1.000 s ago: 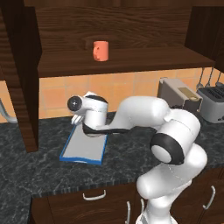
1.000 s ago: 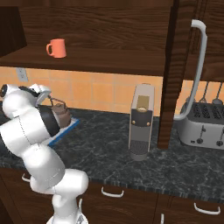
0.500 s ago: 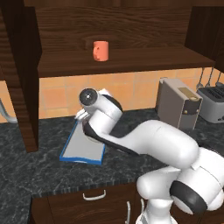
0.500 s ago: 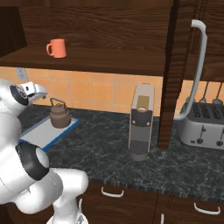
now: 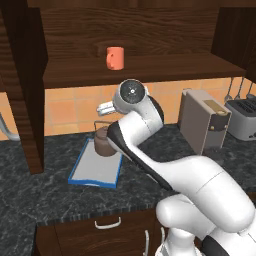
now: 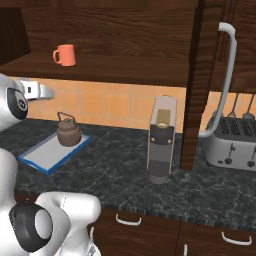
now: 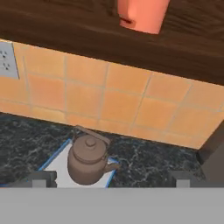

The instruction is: Pick the kettle from the counter and place it on the tray. Then pick the mug from the cabinet and place it on the tray. Then close the cabinet doors.

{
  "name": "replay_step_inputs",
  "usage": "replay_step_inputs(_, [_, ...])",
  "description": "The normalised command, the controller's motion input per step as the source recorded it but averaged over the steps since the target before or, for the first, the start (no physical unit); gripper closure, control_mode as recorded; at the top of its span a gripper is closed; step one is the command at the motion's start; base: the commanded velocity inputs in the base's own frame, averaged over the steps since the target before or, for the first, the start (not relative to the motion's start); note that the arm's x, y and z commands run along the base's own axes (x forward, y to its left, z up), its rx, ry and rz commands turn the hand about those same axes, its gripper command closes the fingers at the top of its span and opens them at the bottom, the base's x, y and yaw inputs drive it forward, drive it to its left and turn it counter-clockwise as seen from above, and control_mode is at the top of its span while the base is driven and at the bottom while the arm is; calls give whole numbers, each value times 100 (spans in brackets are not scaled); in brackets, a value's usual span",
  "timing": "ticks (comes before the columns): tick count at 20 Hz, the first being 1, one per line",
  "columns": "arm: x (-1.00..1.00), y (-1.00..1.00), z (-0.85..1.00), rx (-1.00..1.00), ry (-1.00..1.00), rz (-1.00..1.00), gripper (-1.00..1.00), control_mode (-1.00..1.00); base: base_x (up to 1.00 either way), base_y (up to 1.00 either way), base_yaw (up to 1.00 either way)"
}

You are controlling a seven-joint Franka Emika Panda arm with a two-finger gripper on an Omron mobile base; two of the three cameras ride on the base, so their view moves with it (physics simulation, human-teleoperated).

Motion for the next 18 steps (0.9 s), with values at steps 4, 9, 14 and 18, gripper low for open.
replay_step_inputs(4, [-7, 0, 93, 23, -30, -8, -100, -100, 0, 0, 0])
replay_step_inputs(9, [19, 0, 55, 21, -28, -3, -100, -100, 0, 0, 0])
replay_step_inputs(14, [11, 0, -3, 6, -3, -4, -100, -100, 0, 0, 0])
replay_step_inputs(18, [7, 0, -3, 0, 0, 0, -100, -100, 0, 0, 0])
